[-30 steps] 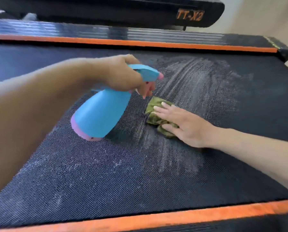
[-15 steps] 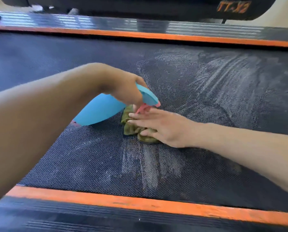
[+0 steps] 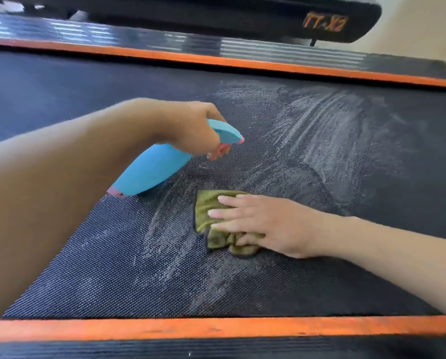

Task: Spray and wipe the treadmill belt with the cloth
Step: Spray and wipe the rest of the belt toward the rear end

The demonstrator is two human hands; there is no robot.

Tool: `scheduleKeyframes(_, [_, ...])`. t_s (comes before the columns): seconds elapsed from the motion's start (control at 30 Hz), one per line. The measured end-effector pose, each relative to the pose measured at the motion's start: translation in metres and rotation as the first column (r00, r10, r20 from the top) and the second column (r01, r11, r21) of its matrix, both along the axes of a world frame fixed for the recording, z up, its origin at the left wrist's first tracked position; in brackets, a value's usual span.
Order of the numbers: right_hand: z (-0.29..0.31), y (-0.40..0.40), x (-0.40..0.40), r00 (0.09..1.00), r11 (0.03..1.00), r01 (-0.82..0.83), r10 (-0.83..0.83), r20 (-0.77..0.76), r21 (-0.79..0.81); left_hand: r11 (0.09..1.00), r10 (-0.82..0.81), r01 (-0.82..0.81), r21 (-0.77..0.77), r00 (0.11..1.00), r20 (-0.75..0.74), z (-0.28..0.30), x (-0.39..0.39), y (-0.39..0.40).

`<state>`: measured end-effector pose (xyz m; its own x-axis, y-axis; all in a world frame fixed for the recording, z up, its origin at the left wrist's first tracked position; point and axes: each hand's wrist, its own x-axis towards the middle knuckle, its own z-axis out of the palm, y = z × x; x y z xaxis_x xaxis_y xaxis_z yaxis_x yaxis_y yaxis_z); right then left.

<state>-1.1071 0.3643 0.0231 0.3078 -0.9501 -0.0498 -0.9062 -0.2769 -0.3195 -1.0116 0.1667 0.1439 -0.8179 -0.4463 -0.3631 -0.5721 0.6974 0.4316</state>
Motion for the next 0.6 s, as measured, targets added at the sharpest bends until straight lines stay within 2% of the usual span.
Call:
scheduleKeyframes(0.07, [0.006, 0.025, -0.051, 0.960, 0.960, 0.277, -0.279, 0.033, 0.050, 1.000, -0.014, 0.015, 0.014, 0.997, -0.072, 0.001, -0.009, 0.005])
scheduleKeyframes(0.17, [0.021, 0.075, -0.116, 0.742, 0.745, 0.649, -0.665, 0.091, 0.152, 0.997, -0.043, 0.055, 0.055, 0.979, -0.201, 0.006, -0.037, 0.022])
scheduleKeyframes(0.3, [0.034, 0.134, -0.164, 0.404, 0.398, 0.893, -0.915, 0.016, 0.209, 0.978, -0.055, 0.120, 0.170, 0.936, -0.346, 0.005, -0.075, 0.057])
scheduleKeyframes(0.33, [0.034, 0.143, -0.169, 0.331, 0.323, 0.929, -0.944, -0.015, 0.181, 0.972, -0.073, 0.147, 0.182, 0.929, -0.363, 0.005, -0.085, 0.066])
scheduleKeyframes(0.37, [0.031, 0.144, -0.170, 0.296, 0.288, 0.948, -0.954, -0.040, 0.137, 0.969, -0.083, 0.161, 0.185, 0.924, -0.372, 0.004, -0.093, 0.073])
scheduleKeyframes(0.4, [0.029, 0.142, -0.165, 0.308, 0.302, 0.948, -0.950, -0.054, 0.097, 0.968, -0.085, 0.167, 0.188, 0.920, -0.382, 0.003, -0.102, 0.079])
scheduleKeyframes(0.43, [0.025, 0.138, -0.156, 0.365, 0.360, 0.930, -0.929, -0.061, 0.077, 0.967, -0.077, 0.163, 0.194, 0.919, -0.388, 0.003, -0.111, 0.085])
scheduleKeyframes(0.47, [0.022, 0.134, -0.141, 0.470, 0.465, 0.882, -0.881, -0.055, 0.081, 0.966, -0.066, 0.158, 0.203, 0.915, -0.398, 0.001, -0.122, 0.092])
scheduleKeyframes(0.5, [0.018, 0.128, -0.118, 0.612, 0.608, 0.789, -0.790, -0.035, 0.084, 0.968, -0.053, 0.146, 0.202, 0.913, -0.405, -0.002, -0.131, 0.097])
scheduleKeyframes(0.57, [0.013, 0.126, -0.068, 0.875, 0.872, 0.484, -0.483, -0.036, 0.073, 0.974, -0.028, 0.114, 0.193, 0.916, -0.399, -0.010, -0.149, 0.109])
scheduleKeyframes(0.6, [0.012, 0.128, -0.048, 0.945, 0.943, 0.325, -0.321, -0.069, 0.067, 0.977, -0.023, 0.103, 0.188, 0.921, -0.388, -0.014, -0.153, 0.113])
